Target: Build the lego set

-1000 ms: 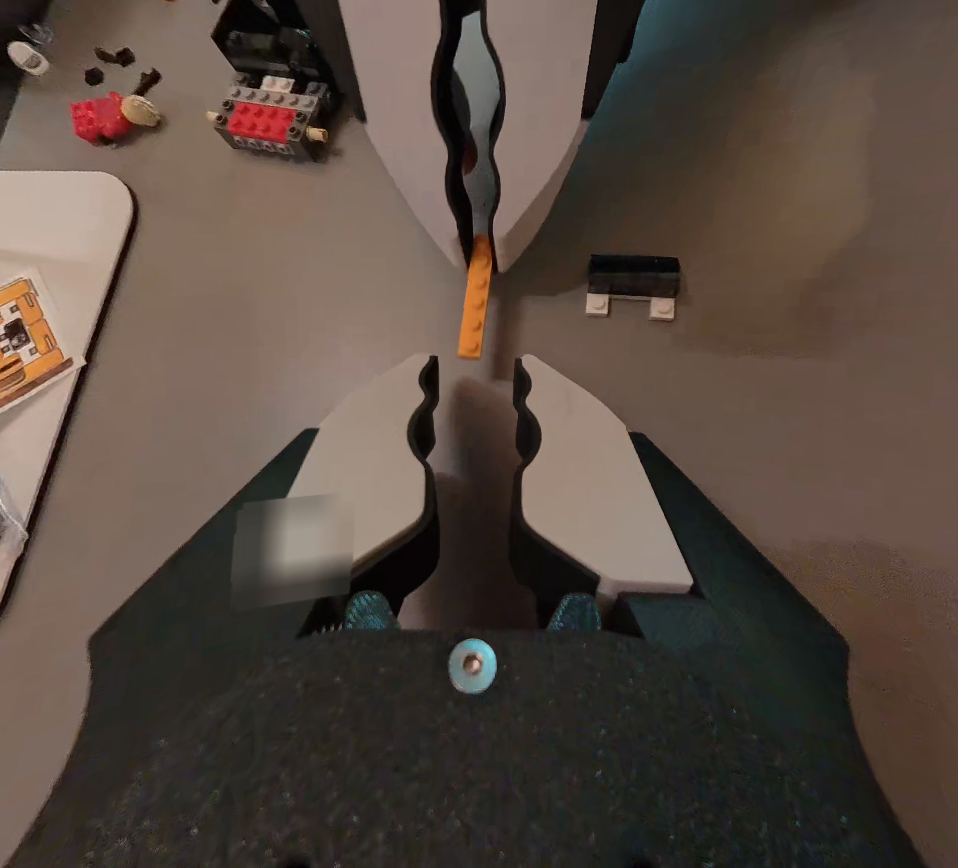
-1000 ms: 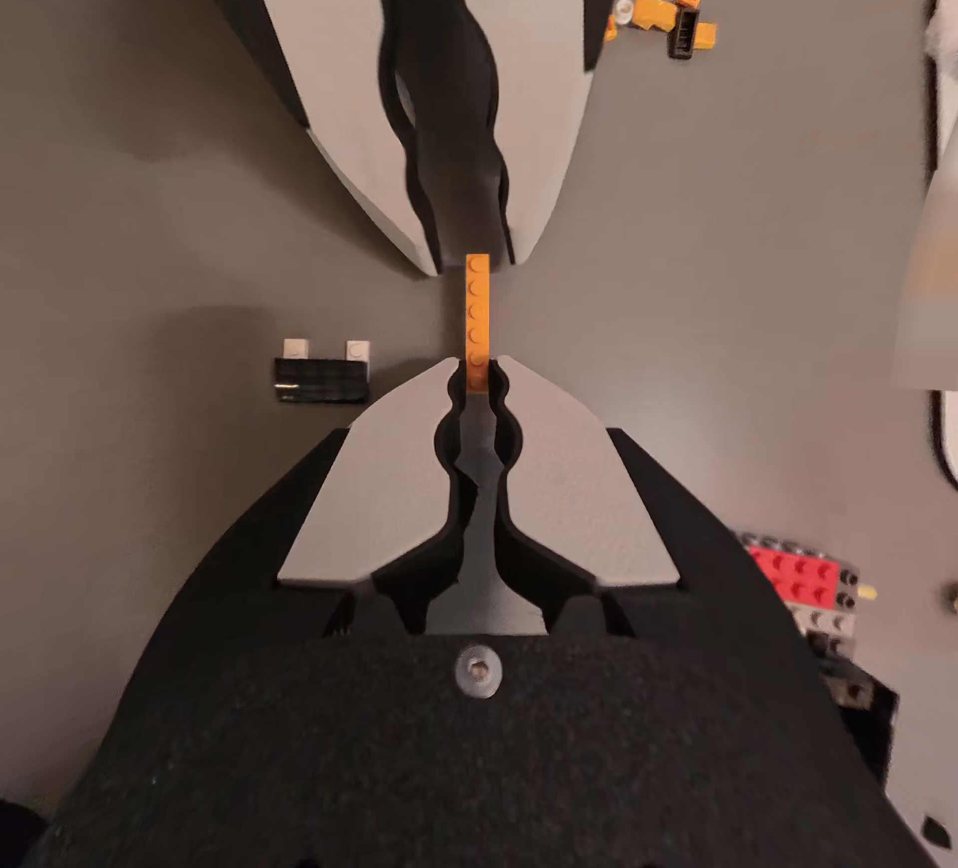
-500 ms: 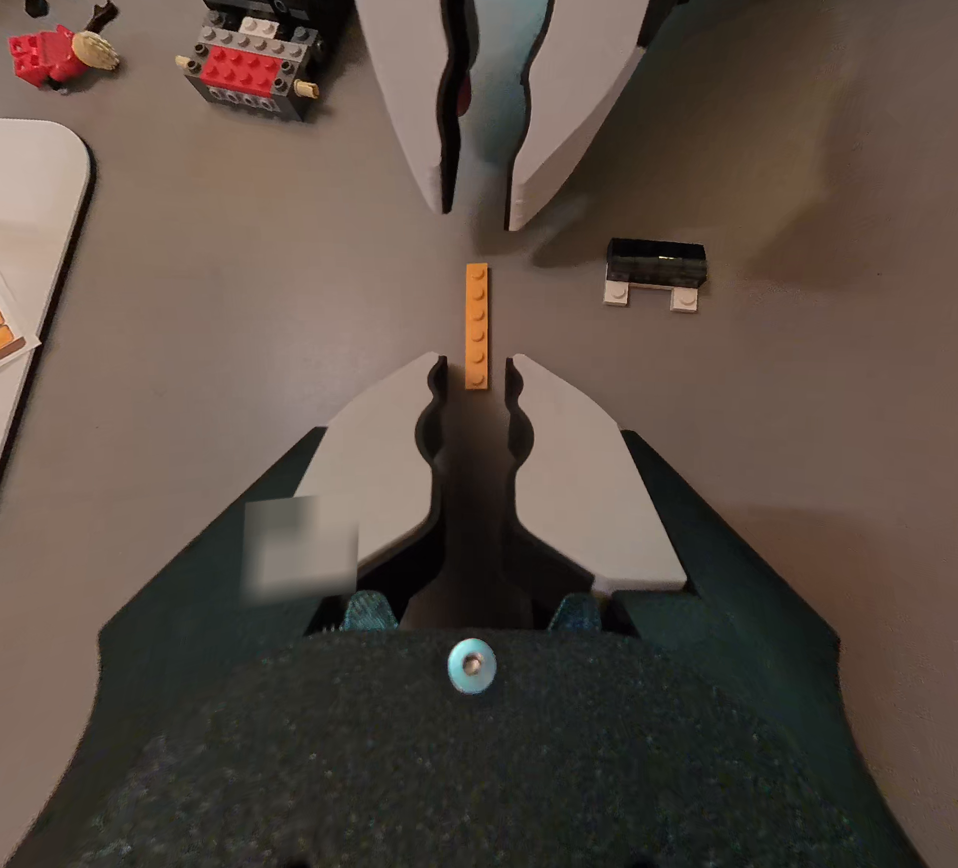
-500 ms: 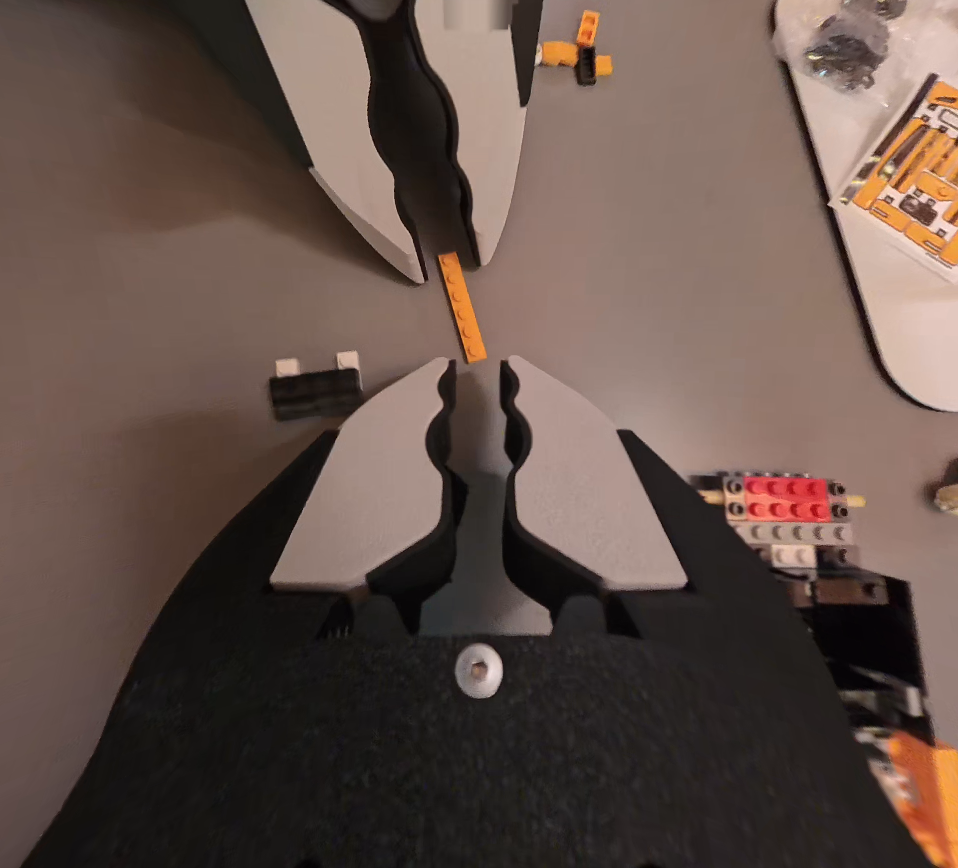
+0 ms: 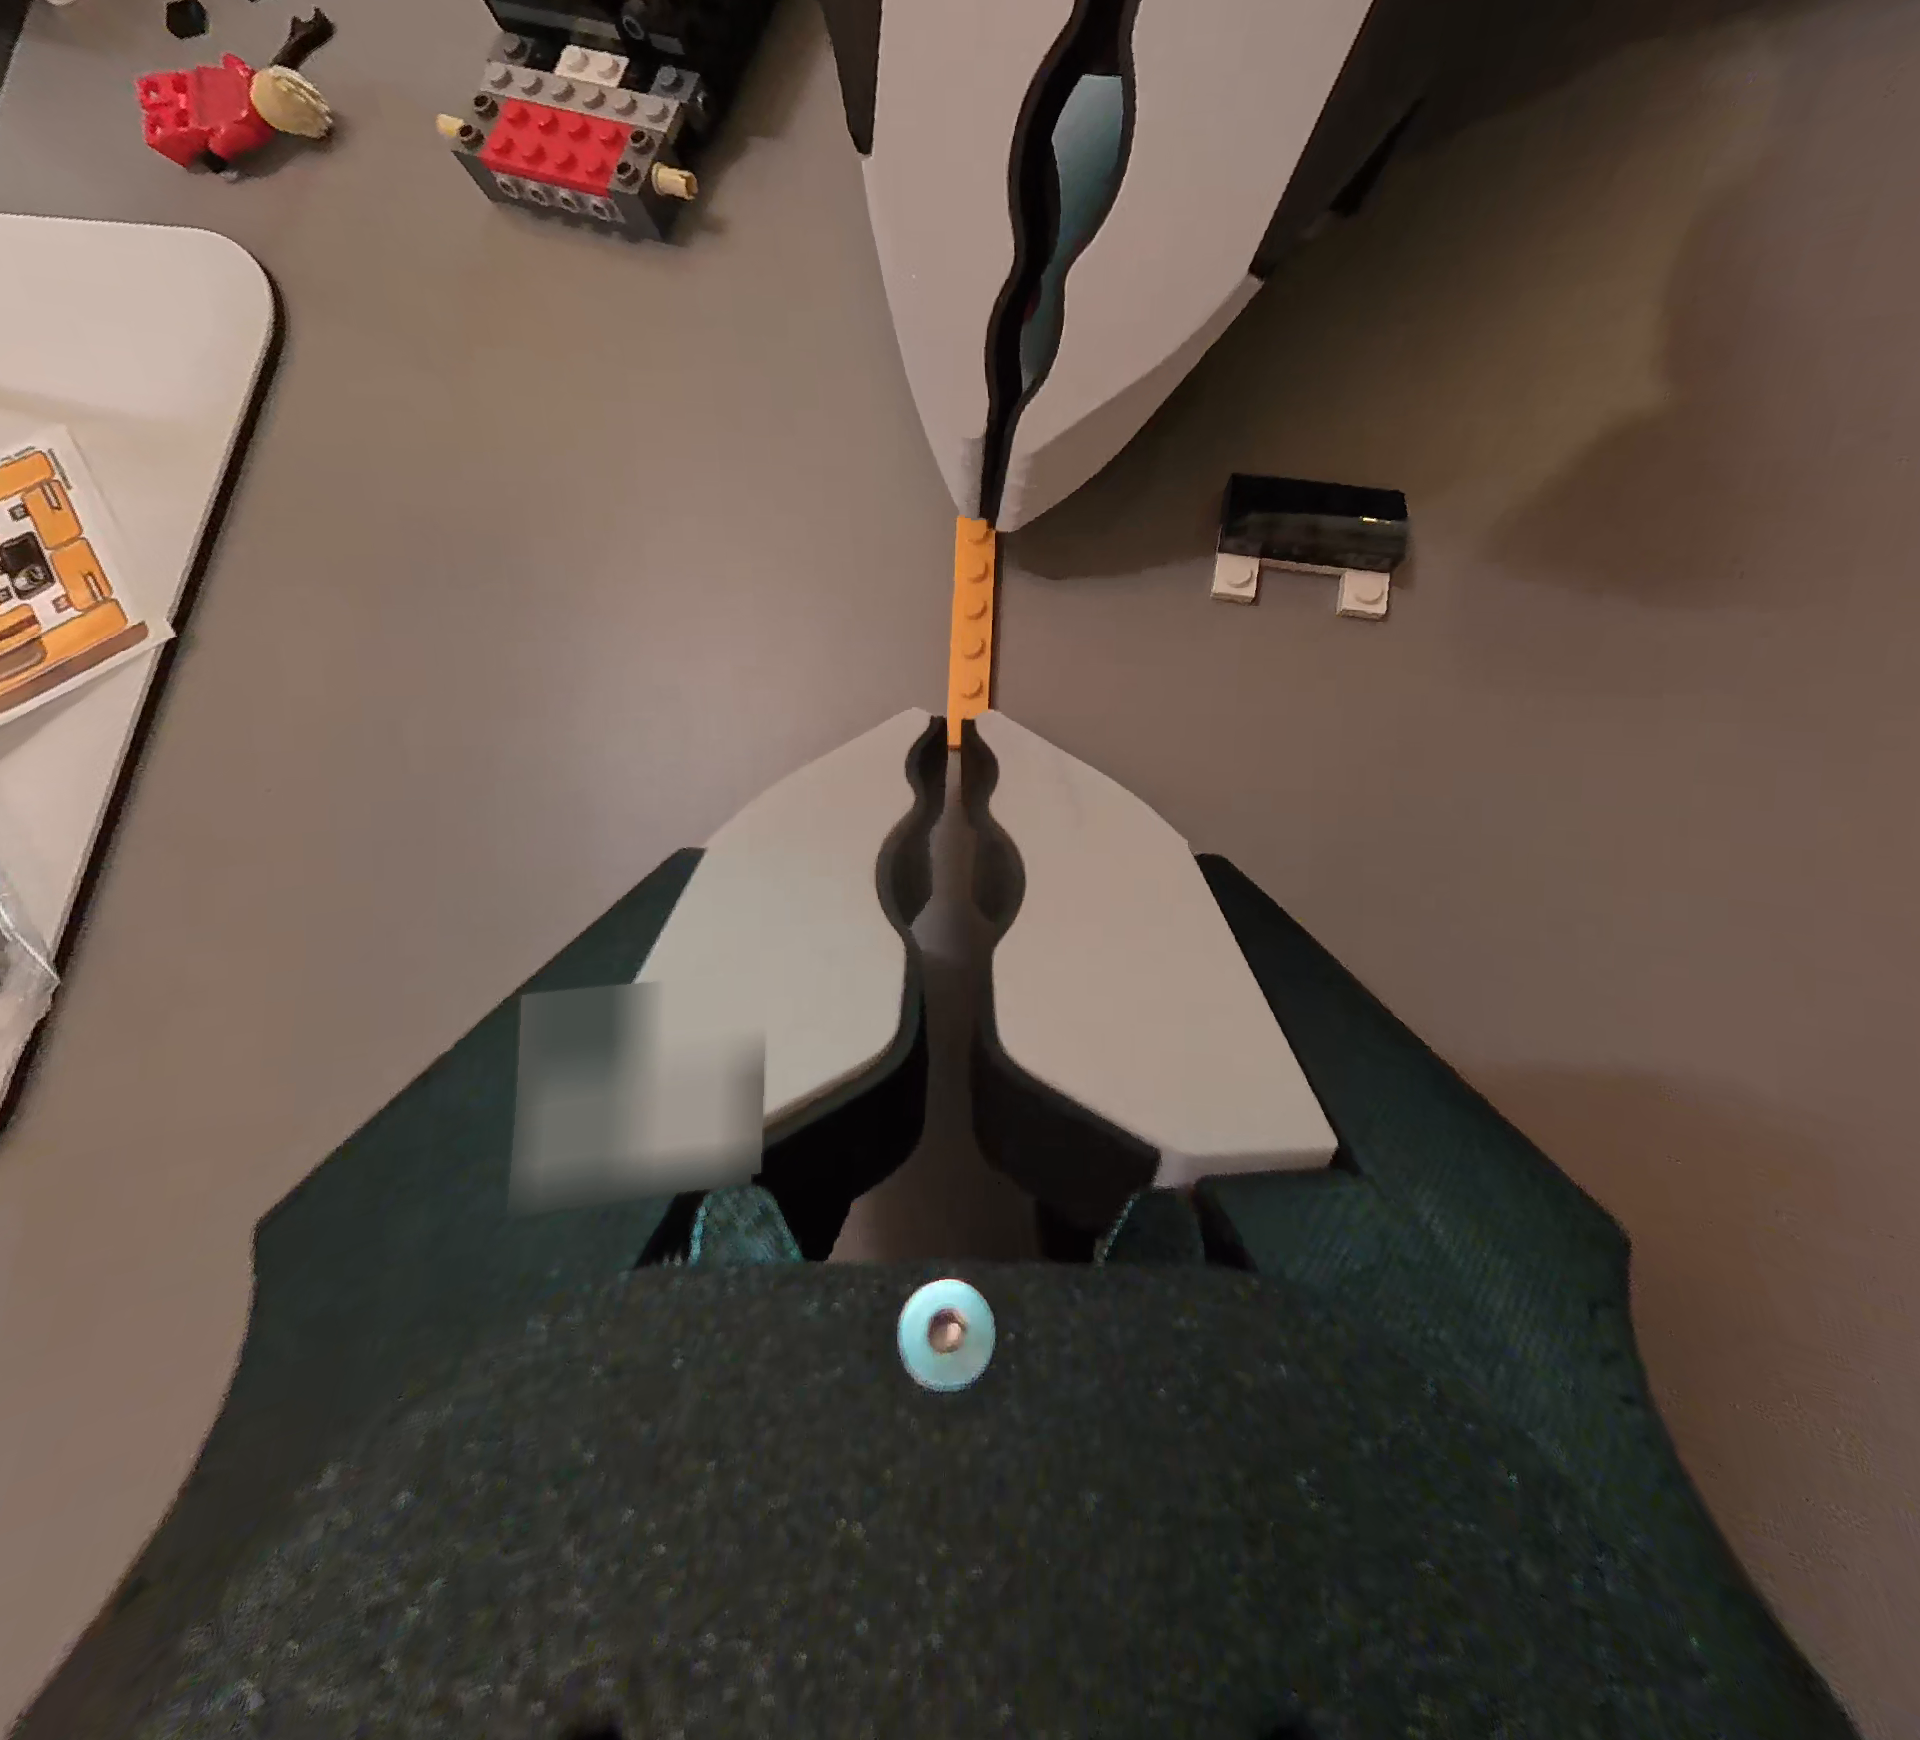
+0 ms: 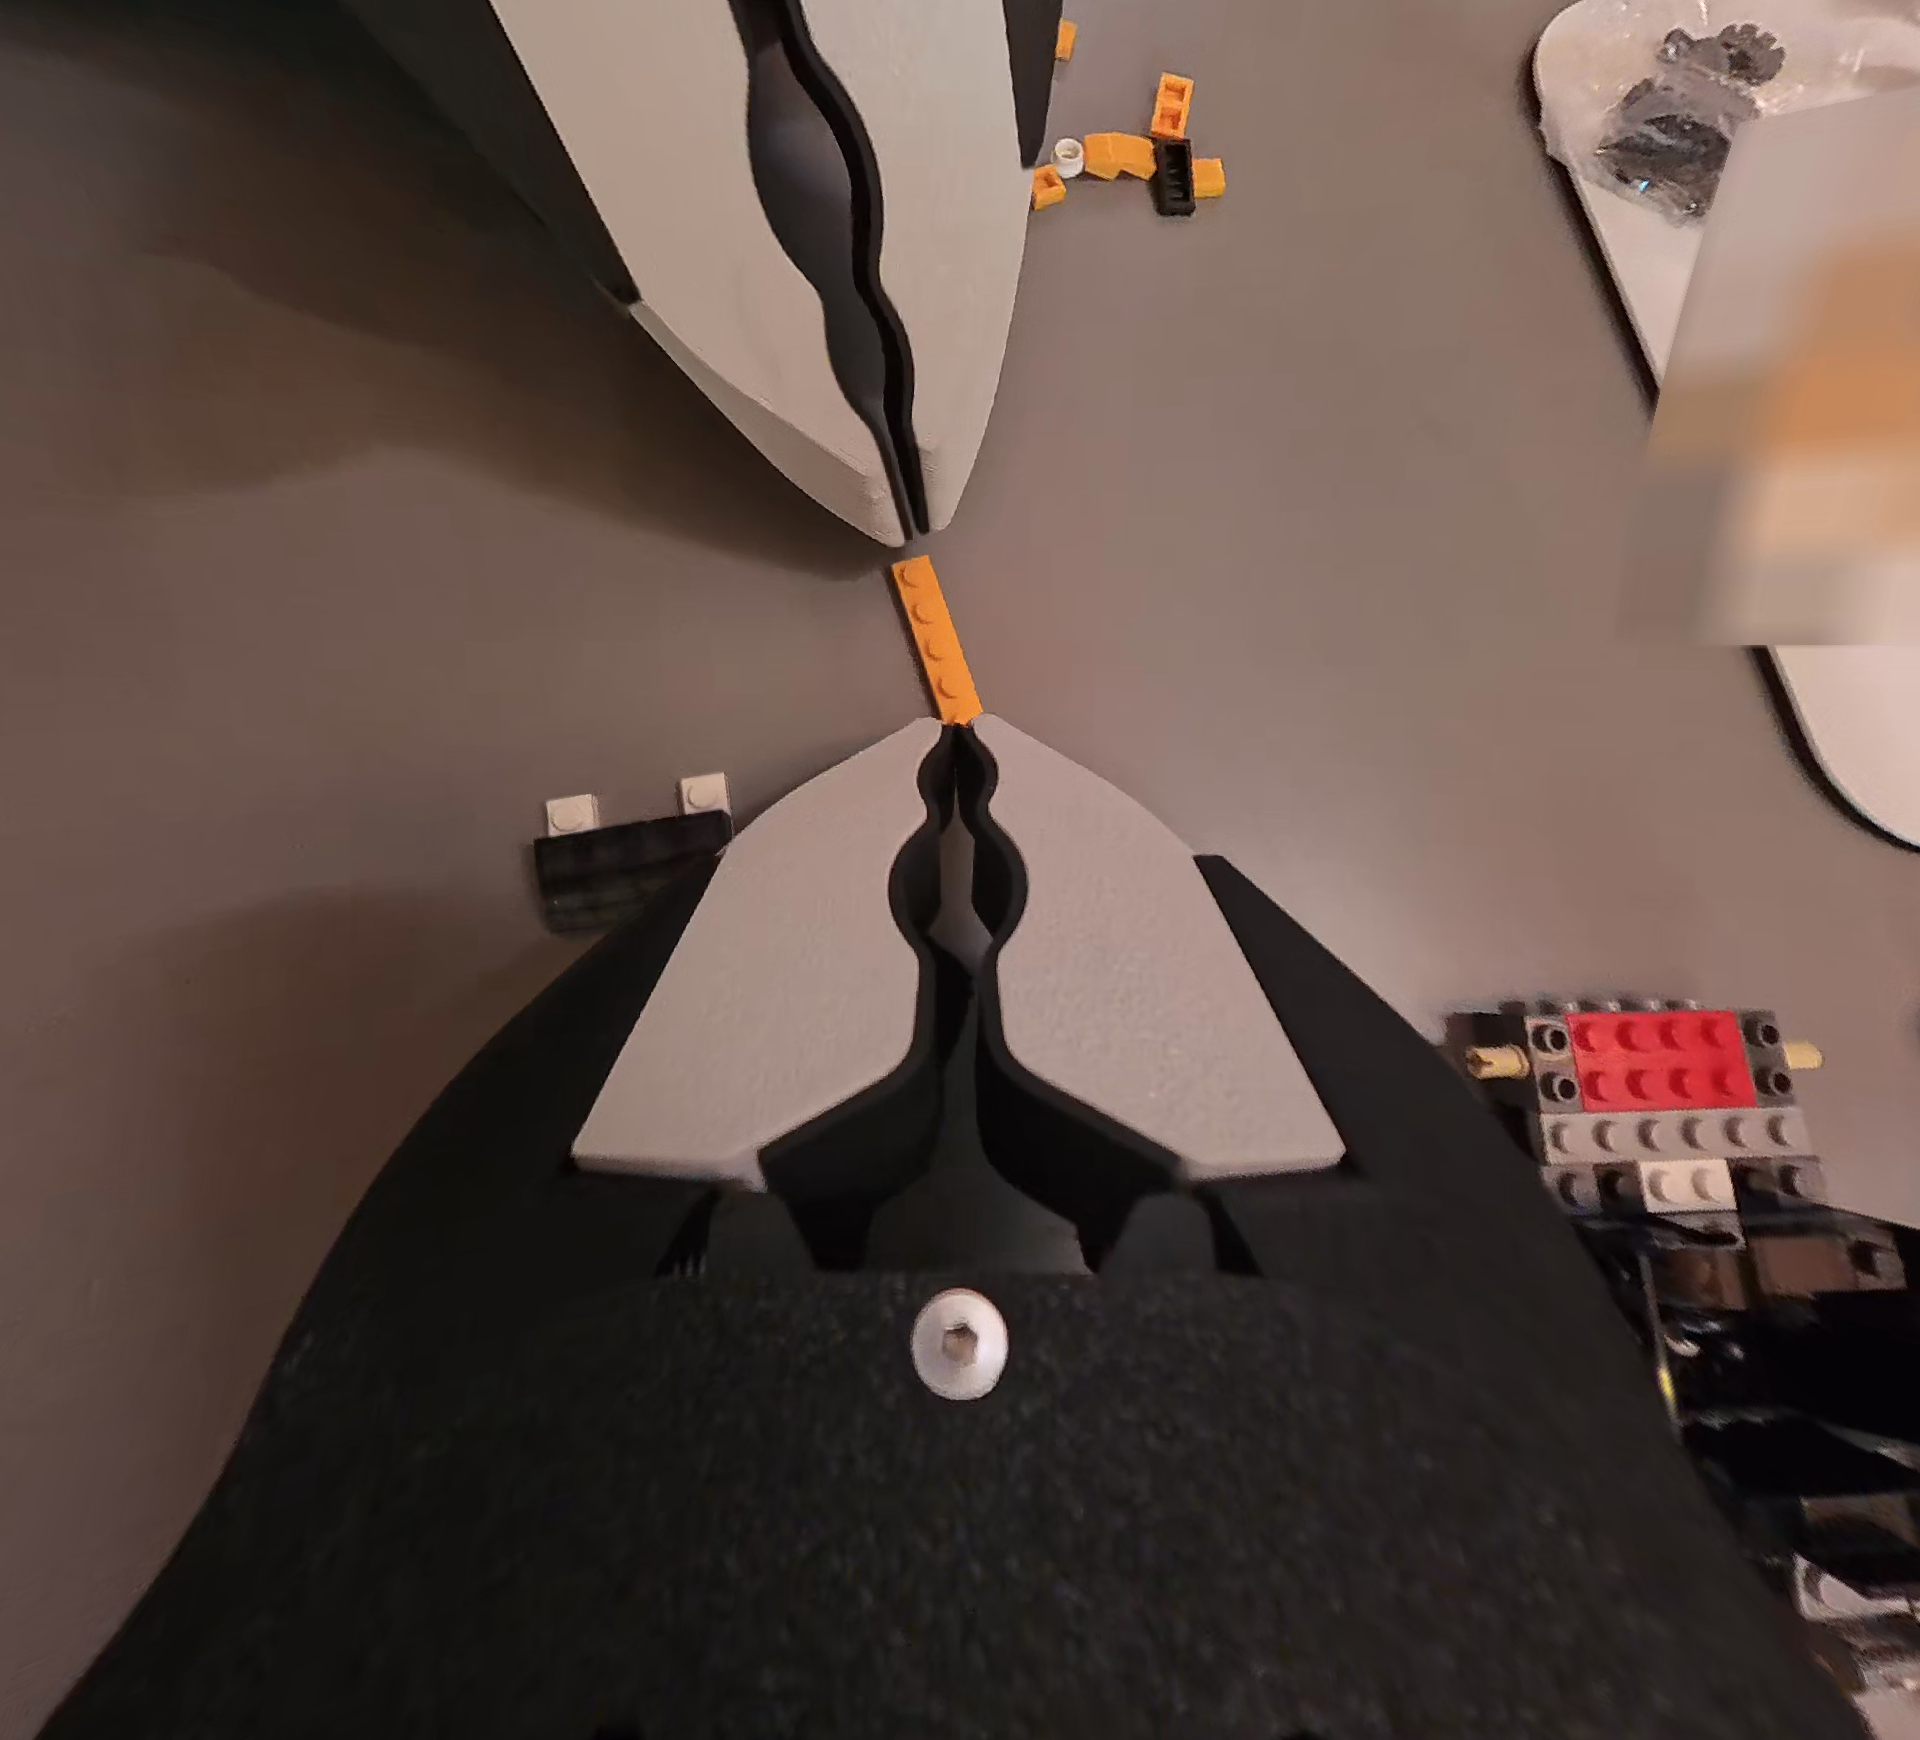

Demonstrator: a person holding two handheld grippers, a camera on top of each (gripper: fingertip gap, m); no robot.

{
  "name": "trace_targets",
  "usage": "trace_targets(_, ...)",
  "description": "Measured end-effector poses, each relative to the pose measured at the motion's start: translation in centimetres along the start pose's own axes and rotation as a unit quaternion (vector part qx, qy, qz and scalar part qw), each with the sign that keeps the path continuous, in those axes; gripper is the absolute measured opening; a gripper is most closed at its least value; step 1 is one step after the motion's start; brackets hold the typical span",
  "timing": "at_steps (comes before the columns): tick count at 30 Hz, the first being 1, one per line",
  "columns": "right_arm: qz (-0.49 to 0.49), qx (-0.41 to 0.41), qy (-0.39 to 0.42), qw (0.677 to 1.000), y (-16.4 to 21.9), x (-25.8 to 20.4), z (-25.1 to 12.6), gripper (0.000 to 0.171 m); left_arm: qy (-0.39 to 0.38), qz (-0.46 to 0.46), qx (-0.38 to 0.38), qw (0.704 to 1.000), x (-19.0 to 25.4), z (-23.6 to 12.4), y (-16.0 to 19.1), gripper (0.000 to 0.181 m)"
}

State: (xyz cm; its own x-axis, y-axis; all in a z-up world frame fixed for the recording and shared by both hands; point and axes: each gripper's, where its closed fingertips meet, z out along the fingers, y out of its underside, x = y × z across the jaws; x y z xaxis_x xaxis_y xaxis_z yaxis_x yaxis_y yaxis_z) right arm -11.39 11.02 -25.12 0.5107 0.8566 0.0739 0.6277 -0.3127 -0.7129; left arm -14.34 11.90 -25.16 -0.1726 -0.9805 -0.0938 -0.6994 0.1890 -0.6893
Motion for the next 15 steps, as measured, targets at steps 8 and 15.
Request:
trace_targets(8, -0.001, 0.000, -0.002, 1.000, -0.20, -0.22, 0.45, 0.000, 0.007, 0.006, -0.011, 1.000, 0.23, 0.00, 0.33, 0.000)
trace_targets(15, -0.007, -0.001, -0.004, 1.000, -0.57, -0.49, 0.97, 0.000, 0.012, 0.013, -0.023, 1.000, 0.42, 0.06, 0.64, 0.000)
